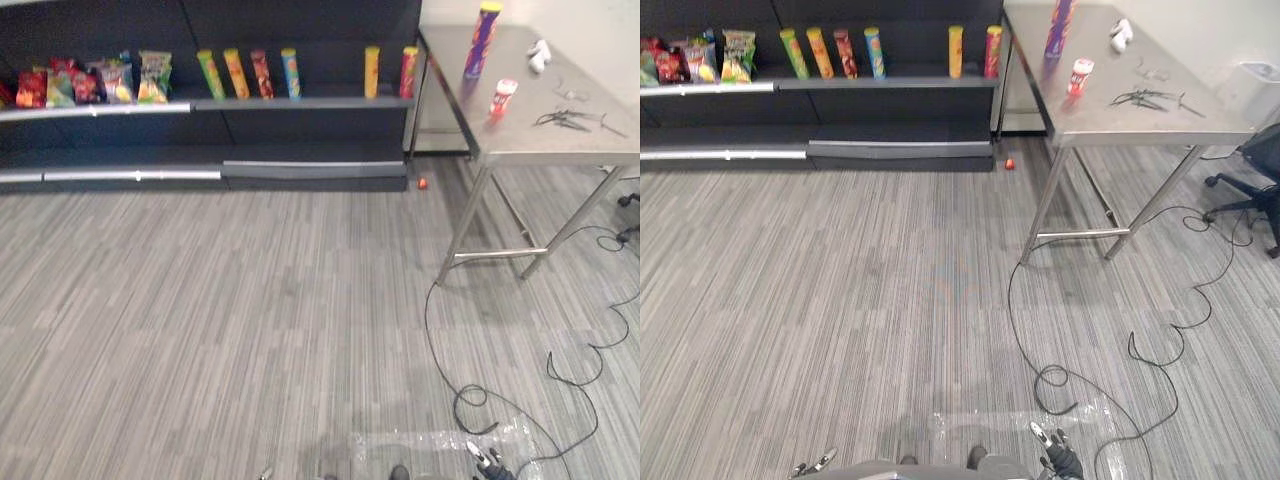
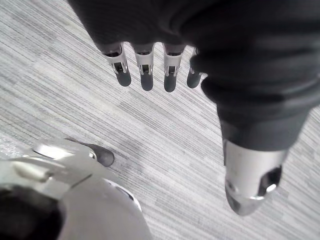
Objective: Put the gum and the chips on the shelf.
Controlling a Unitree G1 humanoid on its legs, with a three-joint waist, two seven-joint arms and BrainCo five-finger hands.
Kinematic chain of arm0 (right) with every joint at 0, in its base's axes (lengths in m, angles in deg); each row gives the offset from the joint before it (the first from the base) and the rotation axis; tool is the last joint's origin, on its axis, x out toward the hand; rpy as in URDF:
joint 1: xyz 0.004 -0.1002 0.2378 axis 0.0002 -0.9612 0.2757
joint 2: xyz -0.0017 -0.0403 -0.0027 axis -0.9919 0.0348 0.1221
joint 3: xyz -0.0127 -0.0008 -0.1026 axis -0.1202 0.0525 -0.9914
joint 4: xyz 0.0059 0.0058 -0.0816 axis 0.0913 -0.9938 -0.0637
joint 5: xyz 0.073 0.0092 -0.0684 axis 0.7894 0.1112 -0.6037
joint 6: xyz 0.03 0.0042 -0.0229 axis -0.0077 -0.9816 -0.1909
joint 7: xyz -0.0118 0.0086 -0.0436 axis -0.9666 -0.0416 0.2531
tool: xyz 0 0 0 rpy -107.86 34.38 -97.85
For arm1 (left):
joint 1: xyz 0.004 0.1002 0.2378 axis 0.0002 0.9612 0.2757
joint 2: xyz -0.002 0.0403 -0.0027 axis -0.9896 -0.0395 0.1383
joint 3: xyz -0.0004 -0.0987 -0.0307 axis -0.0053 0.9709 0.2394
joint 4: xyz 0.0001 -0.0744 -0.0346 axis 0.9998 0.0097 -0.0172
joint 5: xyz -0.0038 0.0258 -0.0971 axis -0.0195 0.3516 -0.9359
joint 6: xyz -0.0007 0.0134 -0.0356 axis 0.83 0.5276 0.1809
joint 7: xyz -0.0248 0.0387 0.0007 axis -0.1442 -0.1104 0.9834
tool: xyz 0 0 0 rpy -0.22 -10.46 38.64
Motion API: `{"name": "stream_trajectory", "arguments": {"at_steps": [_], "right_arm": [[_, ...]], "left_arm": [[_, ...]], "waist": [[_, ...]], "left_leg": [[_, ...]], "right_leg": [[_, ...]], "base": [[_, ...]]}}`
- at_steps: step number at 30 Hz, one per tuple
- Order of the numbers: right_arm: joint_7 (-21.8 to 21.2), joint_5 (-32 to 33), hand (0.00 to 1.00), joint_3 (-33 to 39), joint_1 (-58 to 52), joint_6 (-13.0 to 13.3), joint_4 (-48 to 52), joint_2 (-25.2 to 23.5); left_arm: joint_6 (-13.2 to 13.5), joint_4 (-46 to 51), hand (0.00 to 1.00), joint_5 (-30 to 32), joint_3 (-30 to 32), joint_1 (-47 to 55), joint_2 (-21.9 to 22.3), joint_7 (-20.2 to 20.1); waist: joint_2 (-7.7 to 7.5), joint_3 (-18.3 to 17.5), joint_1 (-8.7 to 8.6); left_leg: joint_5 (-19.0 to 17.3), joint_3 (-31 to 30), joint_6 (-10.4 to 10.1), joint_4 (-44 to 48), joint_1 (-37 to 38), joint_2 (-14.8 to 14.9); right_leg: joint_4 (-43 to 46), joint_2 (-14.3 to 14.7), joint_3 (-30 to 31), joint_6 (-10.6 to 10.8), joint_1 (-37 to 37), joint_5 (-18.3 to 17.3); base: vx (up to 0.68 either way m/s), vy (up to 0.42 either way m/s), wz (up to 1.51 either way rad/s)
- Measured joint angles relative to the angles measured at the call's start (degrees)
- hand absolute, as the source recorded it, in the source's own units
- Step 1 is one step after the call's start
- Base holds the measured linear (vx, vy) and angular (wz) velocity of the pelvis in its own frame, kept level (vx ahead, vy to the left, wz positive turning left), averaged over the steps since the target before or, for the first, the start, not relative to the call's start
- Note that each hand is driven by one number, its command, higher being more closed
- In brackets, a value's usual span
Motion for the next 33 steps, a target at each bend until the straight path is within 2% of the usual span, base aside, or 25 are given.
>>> {"name": "stream_trajectory", "arguments": {"at_steps": [2, 4, 5, 6, 9, 12, 13, 15, 16, 17, 18, 19, 20, 21, 22, 24, 25, 26, 27, 29, 30, 31, 32, 33], "right_arm": [[0.05, -0.15, 0.00, -1.28, 0.30, -0.39, 0.00, 0.16], [0.14, -0.17, 0.00, -1.70, 0.29, -0.84, 0.74, 0.82], [0.25, -0.18, 0.00, -1.92, 0.19, -1.01, 1.04, 1.06], [0.30, -0.18, 0.00, -2.11, 0.18, -1.37, 1.40, 1.41], [-1.02, -0.72, 0.00, -2.18, 0.17, -1.85, 1.39, 1.88], [-4.54, -1.21, 0.00, -2.12, -0.68, -1.84, 1.36, 2.40], [-5.61, -1.21, 0.00, -2.19, -1.08, -1.82, 1.28, 2.85], [-6.81, -1.21, 0.00, -2.27, -1.72, -1.48, 1.25, 3.51], [-7.23, -1.27, 0.00, -2.32, -2.17, -1.29, 1.24, 3.87], [-7.37, -2.03, 0.00, -2.46, -2.64, -1.36, 1.05, 3.55], [-7.69, -2.99, 0.00, -2.56, -2.67, -1.34, 0.88, 3.29], [-8.21, -3.94, 0.00, -3.15, -2.52, -1.30, 0.68, 2.42], [-7.99, -4.19, 0.00, -2.65, -2.30, -0.85, 0.60, 1.42], [-7.77, -4.44, 0.00, -2.33, -2.23, -0.51, 0.35, 1.21], [-7.33, -5.06, 0.00, -1.50, -2.26, 0.04, -0.15, 0.99], [-6.91, -5.16, 0.00, -0.65, -2.05, 0.98, 0.04, 0.66], [-6.35, -5.03, 0.00, -0.51, -1.85, 2.12, 0.42, 0.67], [-5.76, -4.56, 0.00, -0.34, -1.79, 2.64, 1.10, 0.38], [-5.07, -2.22, 0.00, 0.50, -1.44, 3.21, 1.36, -0.49], [-5.05, -0.78, 0.00, 0.83, -1.13, 3.34, 1.72, -0.66], [-5.20, 0.07, 0.00, 0.35, -0.40, 3.67, 1.70, -0.83], [-5.63, 1.06, 0.00, 0.17, -0.27, 4.05, 1.70, -0.91], [-5.94, 2.06, 0.00, -0.16, -0.26, 4.70, 1.95, -0.93], [-5.98, 2.22, 0.00, -0.29, -0.28, 4.87, 2.21, -0.85]], "left_arm": [[0.03, 0.29, 0.00, -2.57, 0.83, 0.06, -0.03, 0.22], [-0.02, 0.47, 0.00, -7.98, 2.49, 0.37, 1.22, 0.17], [0.02, 0.60, 0.00, -8.77, 3.16, 0.61, 1.74, 0.15], [0.18, 0.79, 0.00, -9.02, 4.13, 0.67, 2.37, 0.17], [0.66, 0.78, 0.00, -8.98, 4.85, 1.46, 2.84, -0.13], [1.77, 0.80, 0.00, -9.09, 5.71, 2.08, 3.10, -1.16], [2.32, 0.79, 0.00, -9.10, 5.94, 2.60, 3.53, -1.96], [2.90, 0.74, 0.00, -9.12, 6.25, 3.24, 4.49, -2.56], [2.90, 0.72, 0.00, -9.20, 6.38, 4.34, 5.02, -2.72], [2.87, 0.68, 0.00, -10.13, 6.67, 5.02, 4.88, -3.46], [2.91, 0.77, 0.00, -10.10, 6.63, 5.18, 4.44, -3.98], [2.84, 0.74, 0.00, -10.09, 6.61, 4.96, 3.22, -4.72], [2.43, 0.71, 0.00, -10.07, 6.63, 3.99, 2.33, -5.06], [2.33, 0.76, 0.00, -10.05, 6.68, 3.50, 2.20, -5.39], [2.32, 0.70, 0.00, -9.98, 6.80, 2.91, 2.12, -5.67], [2.31, 0.71, 0.00, -9.23, 7.13, 2.81, 2.41, -5.61], [1.88, 0.72, 0.00, -7.34, 7.15, 2.93, 2.03, -5.66], [1.48, 0.73, 0.00, -6.24, 7.21, 2.95, 1.73, -5.73], [1.08, 0.82, 0.00, -3.48, 7.17, 3.21, 1.33, -5.91], [1.03, 1.14, 0.00, -2.29, 7.18, 3.59, 1.24, -5.91], [0.68, 1.32, 0.00, -1.69, 7.15, 3.63, 0.97, -5.88], [0.40, 1.35, 0.00, -1.50, 7.10, 3.58, 0.93, -5.86], [0.33, 1.34, 0.00, -1.47, 6.69, 3.60, 0.97, -5.81], [0.33, 1.34, 0.00, -1.40, 6.57, 3.59, 0.99, -5.81]], "waist": [[-0.99, 0.84, 0.31], [-0.18, 1.47, 0.34], [-0.32, 1.86, 0.34], [0.16, 2.15, 0.32], [0.40, 2.43, 0.43], [0.72, 2.67, 0.22], [1.26, 2.93, 0.22], [2.39, 3.52, 0.21], [3.03, 3.42, 0.09], [3.06, 3.12, 0.34], [1.84, 2.72, 0.55], [0.32, 1.81, 0.29], [-0.70, 1.81, -0.27], [-0.92, 1.70, -0.17], [-1.49, 1.26, 0.16], [-1.22, 0.99, 0.90], [-1.51, 0.66, 0.70], [-1.96, 0.68, 0.31], [-1.96, 0.52, 0.33], [-1.89, 0.10, 0.25], [-2.02, 0.22, 0.17], [-1.96, 0.24, 0.08], [-1.59, 0.35, -0.05], [-1.43, 0.47, -0.07]], "left_leg": [[-0.01, 1.81, -0.02, 8.75, -3.63, 0.11], [0.55, 3.14, 0.39, 25.46, -11.30, 2.76], [-0.06, 3.11, 0.57, 28.85, -13.18, 3.53], [-1.97, 3.08, 0.91, 31.17, -14.84, 4.59], [-2.55, 2.55, 0.84, 22.59, -15.91, 5.57], [3.07, -0.55, -0.69, 6.01, -15.95, 5.80], [4.97, -2.09, -1.55, 1.15, -15.96, 7.01], [5.18, -3.56, -1.94, 0.04, -16.13, 9.27], [6.46, -3.67, -2.27, 0.86, -15.75, 10.40], [8.93, -3.28, -2.25, 4.99, -15.87, 8.96], [8.75, -3.19, -2.00, 7.02, -16.44, 7.62], [5.66, -3.11, 0.04, 11.74, -18.94, 5.50], [2.63, -3.11, 1.12, 15.70, -20.63, 3.73], [1.47, -3.11, 1.59, 16.94, -20.96, 3.02], [-0.04, -2.61, 2.65, 17.33, -20.25, 1.55], [-0.85, -1.17, 3.63, 15.03, -17.36, -0.01], [-1.11, -0.93, 4.29, 12.95, -15.08, -1.13], [-1.29, -0.79, 4.65, 11.92, -13.69, -1.93], [-1.76, -0.44, 5.42, 8.52, -8.97, -3.10], [-2.40, -0.28, 6.56, 7.38, -7.08, -2.97], [-2.67, -0.26, 7.03, 5.92, -4.75, -2.68], [-2.80, -0.29, 7.19, 4.58, -3.09, -2.17], [-3.18, -0.32, 7.40, 3.47, -1.25, -1.06], [-3.61, -0.32, 7.13, 3.01, -0.26, -0.42]], "right_leg": [[2.21, -1.25, -0.18, -0.19, -0.45, -2.24], [2.97, -1.20, -0.16, -1.01, 0.82, -3.37], [2.94, -1.05, -0.04, -1.23, 1.36, -3.52], [2.93, -1.05, 0.51, -1.27, 2.13, -3.61], [2.89, -2.22, 2.66, -0.95, 2.90, -3.80], [2.85, -4.45, 4.75, 0.77, 3.99, -4.87], [2.85, -4.86, 5.50, 1.93, 4.87, -5.60], [2.89, -5.00, 7.01, 4.21, 7.07, -7.05], [2.95, -5.47, 8.08, 5.92, 8.88, -8.21], [2.81, -7.74, 9.25, 7.08, 10.22, -9.64], [2.66, -8.72, 9.86, 6.71, 10.31, -9.99], [3.33, -10.72, 10.51, 5.80, 10.25, -10.07], [5.18, -12.32, 11.27, 6.91, 9.63, -9.37], [6.44, -12.99, 11.60, 7.87, 9.12, -8.74], [10.05, -14.27, 12.43, 8.03, 7.97, -7.27], [19.48, -15.63, 14.72, 7.30, 3.35, -3.61], [27.61, -16.87, 14.73, 6.42, 0.09, -0.14], [31.33, -17.84, 14.71, 6.31, -1.76, 2.86], [39.95, -19.50, 14.70, 5.56, -5.30, 10.71], [46.24, -19.08, 12.99, 4.29, -9.00, 4.93], [49.06, -18.00, 10.00, 3.67, -11.89, -1.49], [48.31, -16.41, 7.08, 3.67, -13.40, -4.88], [44.07, -13.78, 3.58, 2.85, -15.04, -7.12], [41.01, -12.30, 2.10, 2.42, -15.95, -7.45]], "base": [[-0.09, -0.043, 0.16], [-0.03, -0.037, 0.09], [0.01, 0.044, -0.08], [0.02, 0.066, -0.22], [0.08, 0.106, -0.37], [0.22, 0.240, -0.29], [0.32, 0.410, -0.35], [0.35, 0.444, -0.39], [0.38, 0.447, -0.45], [0.39, 0.437, -0.50], [0.39, 0.380, -0.35], [0.37, 0.338, -0.01], [0.35, 0.332, 0.19], [0.32, 0.342, 0.28], [0.31, 0.340, 0.05], [0.36, 0.324, -0.04], [0.22, 0.147, 0.07], [0.30, 0.134, 0.08], [0.31, 0.117, -0.04], [0.33, 0.089, -0.15], [0.23, 0.016, -0.18], [0.37, -0.049, -0.15], [0.32, -0.080, -0.08], [0.40, -0.140, -0.01]]}}
